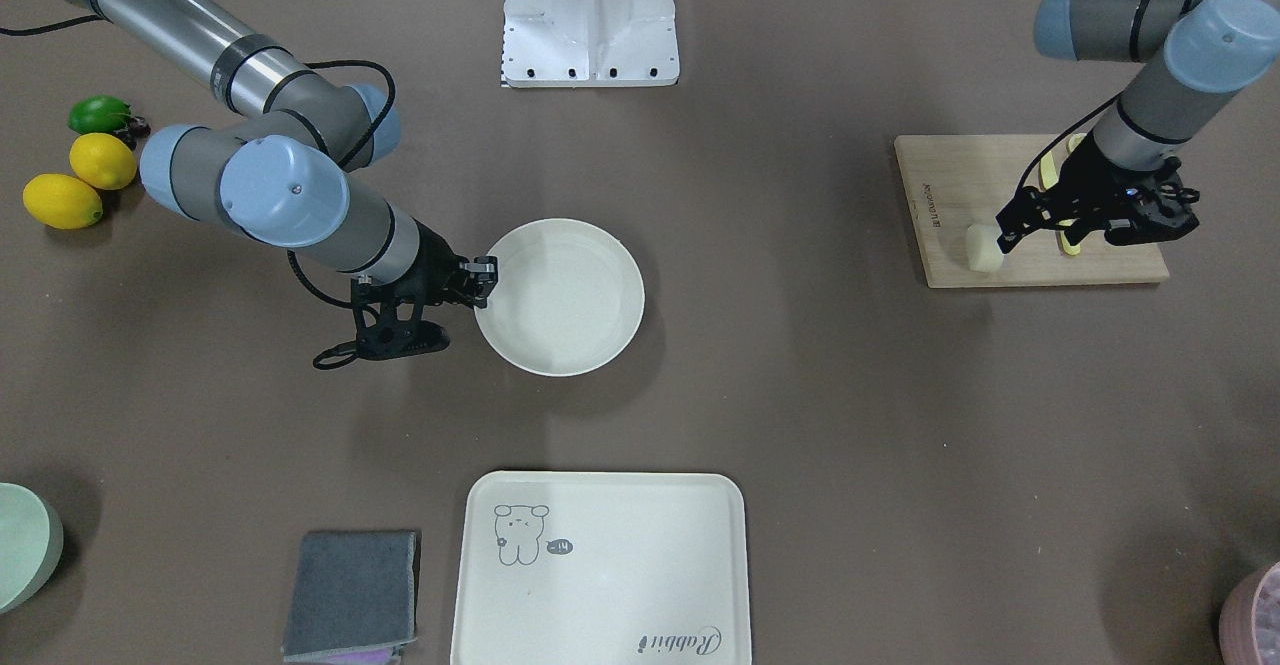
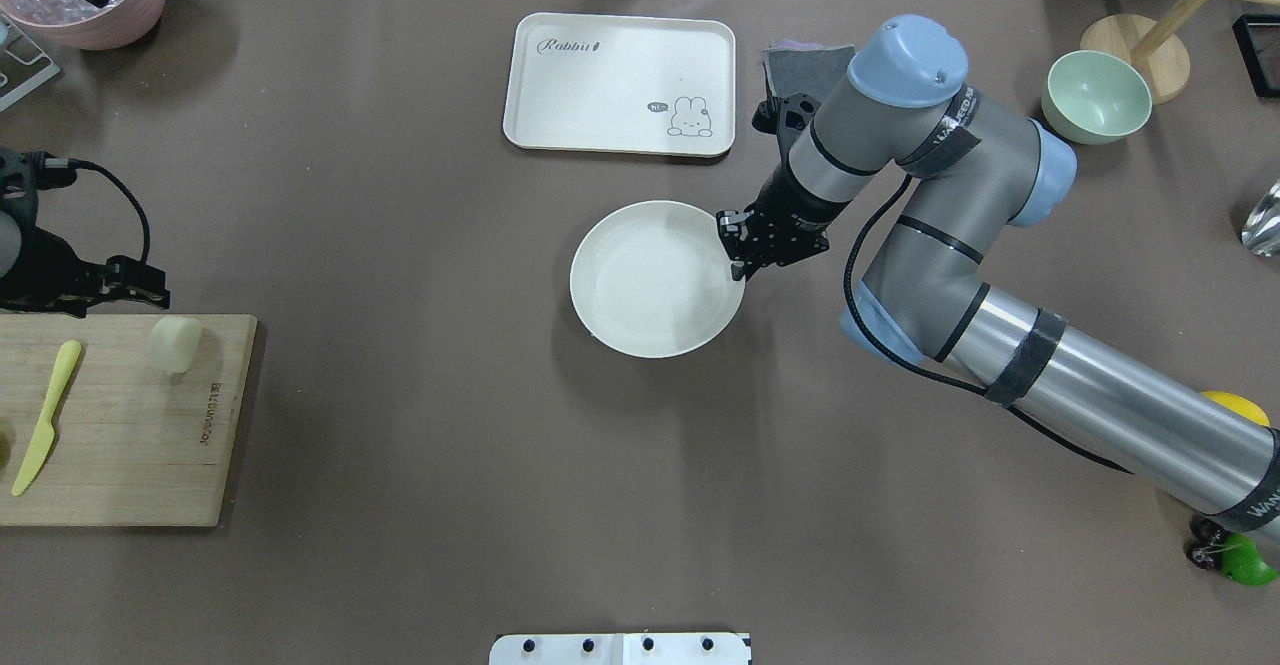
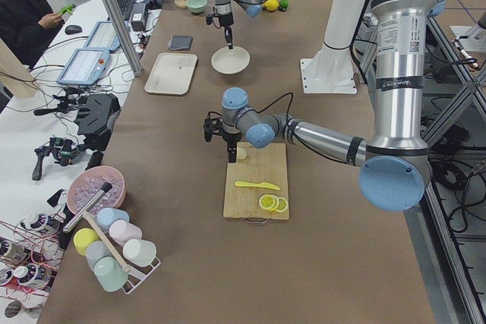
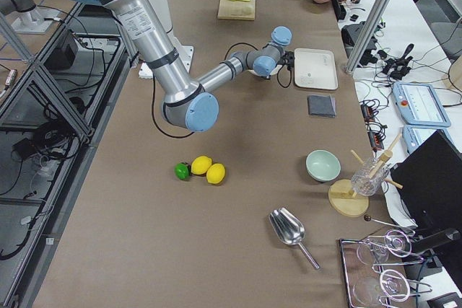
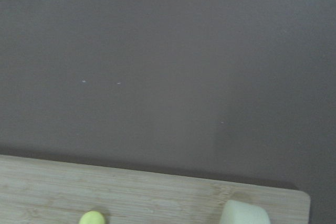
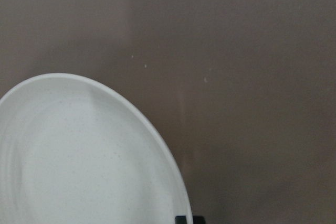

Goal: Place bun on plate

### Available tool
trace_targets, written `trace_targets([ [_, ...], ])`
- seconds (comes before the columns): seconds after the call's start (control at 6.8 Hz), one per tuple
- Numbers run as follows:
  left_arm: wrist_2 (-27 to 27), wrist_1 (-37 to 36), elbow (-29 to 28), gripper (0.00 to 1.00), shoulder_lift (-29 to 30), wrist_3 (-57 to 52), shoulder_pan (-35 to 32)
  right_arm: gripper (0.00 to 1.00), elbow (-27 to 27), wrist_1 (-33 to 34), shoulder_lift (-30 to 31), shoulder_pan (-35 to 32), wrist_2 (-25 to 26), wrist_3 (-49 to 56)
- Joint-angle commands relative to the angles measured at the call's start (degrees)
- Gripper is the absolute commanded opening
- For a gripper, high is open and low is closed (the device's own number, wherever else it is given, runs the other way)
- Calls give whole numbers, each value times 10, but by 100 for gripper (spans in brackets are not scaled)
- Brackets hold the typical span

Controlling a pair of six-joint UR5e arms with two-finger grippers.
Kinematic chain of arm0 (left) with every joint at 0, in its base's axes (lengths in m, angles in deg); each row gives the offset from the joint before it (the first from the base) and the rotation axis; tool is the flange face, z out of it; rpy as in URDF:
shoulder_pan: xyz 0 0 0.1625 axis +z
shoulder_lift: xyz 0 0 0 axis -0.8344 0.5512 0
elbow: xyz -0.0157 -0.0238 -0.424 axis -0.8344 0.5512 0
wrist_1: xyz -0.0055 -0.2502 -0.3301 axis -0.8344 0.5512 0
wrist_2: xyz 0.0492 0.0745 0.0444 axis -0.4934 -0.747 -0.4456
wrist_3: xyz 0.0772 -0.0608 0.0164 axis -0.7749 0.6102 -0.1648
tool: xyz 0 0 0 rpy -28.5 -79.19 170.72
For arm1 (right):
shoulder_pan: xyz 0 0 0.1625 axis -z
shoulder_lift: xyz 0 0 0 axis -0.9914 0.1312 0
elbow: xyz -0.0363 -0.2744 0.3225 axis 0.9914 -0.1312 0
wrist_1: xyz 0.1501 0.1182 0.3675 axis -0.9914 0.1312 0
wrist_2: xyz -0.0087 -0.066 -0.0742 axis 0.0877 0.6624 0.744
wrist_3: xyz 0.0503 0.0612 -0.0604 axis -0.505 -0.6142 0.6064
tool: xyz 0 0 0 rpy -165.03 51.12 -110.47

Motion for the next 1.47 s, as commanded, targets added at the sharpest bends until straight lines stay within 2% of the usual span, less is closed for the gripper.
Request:
trace_targets([
  [0.0,-30,1,-27,97,27,14,39,0,-1,-9,-1,32,9,-7],
  [0.15,-33,1,-27,93,27,16,43,0,-3,-19,0,45,12,-13],
  [0.29,-34,0,-30,84,27,15,60,0,-3,-20,0,52,23,-15],
  [0.59,-33,-1,-28,59,27,15,65,0,-1,-22,0,55,24,-17],
  [0.74,-32,-3,-28,42,27,16,65,15,1,-23,-1,55,24,-17],
  [0.88,-32,-5,-26,26,26,16,65,90,12,-24,-3,55,26,-21],
  [1.03,-31,-5,-24,14,26,16,65,99,25,-24,-3,56,37,-50],
  [1.18,-29,-22,-6,13,27,17,61,99,25,-24,-6,56,38,-51],
  [1.32,-29,-125,37,13,77,17,61,99,26,-24,-5,48,38,-51],
])
